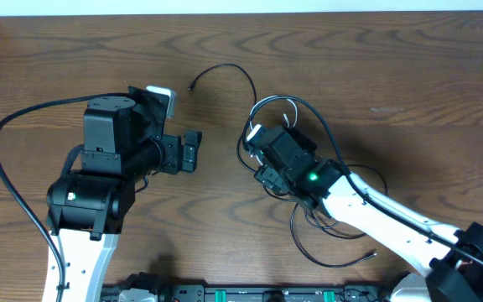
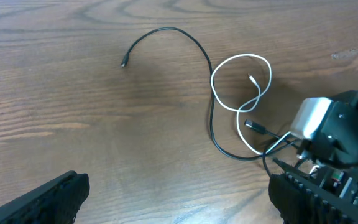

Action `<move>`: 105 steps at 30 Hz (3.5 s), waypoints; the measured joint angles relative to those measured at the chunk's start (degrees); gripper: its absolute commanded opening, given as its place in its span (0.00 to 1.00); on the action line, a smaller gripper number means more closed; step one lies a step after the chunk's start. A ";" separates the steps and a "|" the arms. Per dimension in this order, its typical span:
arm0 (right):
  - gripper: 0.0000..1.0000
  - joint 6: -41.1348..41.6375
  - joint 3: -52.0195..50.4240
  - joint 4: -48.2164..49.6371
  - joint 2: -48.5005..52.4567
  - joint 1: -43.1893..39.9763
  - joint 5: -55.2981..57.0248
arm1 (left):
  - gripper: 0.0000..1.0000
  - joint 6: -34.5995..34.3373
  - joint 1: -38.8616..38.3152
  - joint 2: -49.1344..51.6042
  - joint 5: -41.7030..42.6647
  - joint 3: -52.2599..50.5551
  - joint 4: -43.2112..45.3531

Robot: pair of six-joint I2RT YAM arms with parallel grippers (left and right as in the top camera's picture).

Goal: Untangle cables

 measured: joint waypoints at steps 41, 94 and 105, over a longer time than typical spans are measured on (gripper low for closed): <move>0.99 14.36 -17.05 -2.25 -17.27 0.42 -4.63 | 0.98 0.09 0.00 0.00 0.02 0.00 -0.79; 0.01 5.46 9.35 31.82 -18.80 -6.14 1.25 | 0.98 0.37 -2.19 4.46 9.46 0.00 -0.11; 0.01 4.81 9.49 30.01 -18.78 -5.31 -0.31 | 0.98 4.66 -12.70 14.05 16.35 -0.02 13.35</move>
